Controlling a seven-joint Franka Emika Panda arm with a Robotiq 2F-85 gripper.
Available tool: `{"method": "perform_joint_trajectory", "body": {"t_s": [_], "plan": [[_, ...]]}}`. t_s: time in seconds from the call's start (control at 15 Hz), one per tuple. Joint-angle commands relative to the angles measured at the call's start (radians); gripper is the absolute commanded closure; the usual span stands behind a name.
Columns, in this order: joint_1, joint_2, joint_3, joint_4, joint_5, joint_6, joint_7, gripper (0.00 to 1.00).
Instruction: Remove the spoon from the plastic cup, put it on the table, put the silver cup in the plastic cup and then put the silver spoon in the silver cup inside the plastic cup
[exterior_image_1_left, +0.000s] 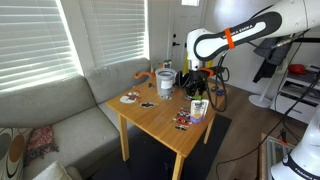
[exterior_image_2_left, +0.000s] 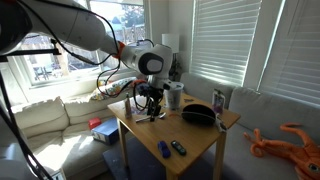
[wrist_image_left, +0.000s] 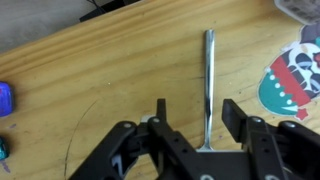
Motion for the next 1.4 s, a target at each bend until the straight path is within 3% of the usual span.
{"method": "perform_joint_trajectory", "body": {"t_s": [0.0, 0.13, 0.27, 0.4, 0.87, 0.93, 1.33], "plan": [[0.002, -0.026, 0.004, -0.03, -0.014, 0.054, 0.037, 0.08], [0.003, -0.021, 0.004, -0.028, -0.013, 0.068, 0.047, 0.12], [0.004, -0.017, 0.006, -0.03, -0.013, 0.078, 0.053, 0.37], [0.004, -0.015, 0.006, -0.032, -0.013, 0.084, 0.055, 0.47], [0.003, -0.008, 0.005, -0.044, -0.017, 0.095, 0.06, 0.96], [0.003, -0.008, 0.005, -0.044, -0.017, 0.095, 0.06, 1.0], [0.001, -0.053, 0.003, -0.017, -0.026, 0.096, 0.06, 0.98]]}}
